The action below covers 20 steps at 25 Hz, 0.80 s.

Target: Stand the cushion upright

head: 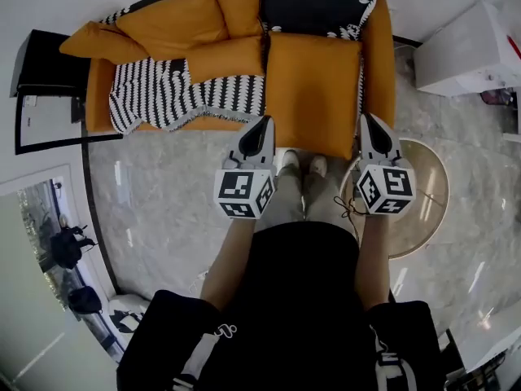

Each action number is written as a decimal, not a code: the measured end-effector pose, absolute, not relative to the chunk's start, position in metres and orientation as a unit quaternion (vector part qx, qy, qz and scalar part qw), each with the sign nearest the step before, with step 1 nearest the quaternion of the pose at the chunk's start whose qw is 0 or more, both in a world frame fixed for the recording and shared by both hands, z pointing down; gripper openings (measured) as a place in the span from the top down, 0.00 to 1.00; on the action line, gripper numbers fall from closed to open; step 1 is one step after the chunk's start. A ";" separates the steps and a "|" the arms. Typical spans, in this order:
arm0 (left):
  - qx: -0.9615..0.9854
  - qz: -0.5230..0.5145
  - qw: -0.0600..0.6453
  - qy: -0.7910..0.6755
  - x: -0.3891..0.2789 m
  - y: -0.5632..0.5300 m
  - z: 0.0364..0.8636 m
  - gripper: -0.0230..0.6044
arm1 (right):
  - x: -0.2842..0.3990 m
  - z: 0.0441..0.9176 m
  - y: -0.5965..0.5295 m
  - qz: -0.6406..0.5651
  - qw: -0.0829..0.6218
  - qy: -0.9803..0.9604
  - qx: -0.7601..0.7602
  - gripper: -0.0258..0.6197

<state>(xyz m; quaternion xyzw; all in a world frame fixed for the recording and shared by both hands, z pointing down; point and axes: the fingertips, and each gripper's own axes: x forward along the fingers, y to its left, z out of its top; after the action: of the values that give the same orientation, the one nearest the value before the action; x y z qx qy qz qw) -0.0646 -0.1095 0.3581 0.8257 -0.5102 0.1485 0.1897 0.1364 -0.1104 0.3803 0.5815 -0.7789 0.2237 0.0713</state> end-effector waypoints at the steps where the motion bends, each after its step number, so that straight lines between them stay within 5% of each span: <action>1: 0.826 0.158 0.194 -0.505 -0.063 -0.113 0.367 0.95 | 0.142 0.390 -0.110 0.231 0.076 -0.772 0.588 0.94; 20: 0.795 0.257 0.324 -0.444 -0.080 -0.068 0.589 0.95 | 0.176 0.609 -0.021 0.358 0.208 -0.693 0.590 0.94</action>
<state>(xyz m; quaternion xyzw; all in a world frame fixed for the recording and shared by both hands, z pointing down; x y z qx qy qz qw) -0.0802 -0.0679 0.5888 0.7947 -0.4441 0.2567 0.3245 0.1759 -0.0208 0.6090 0.5898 -0.6933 0.3581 0.2079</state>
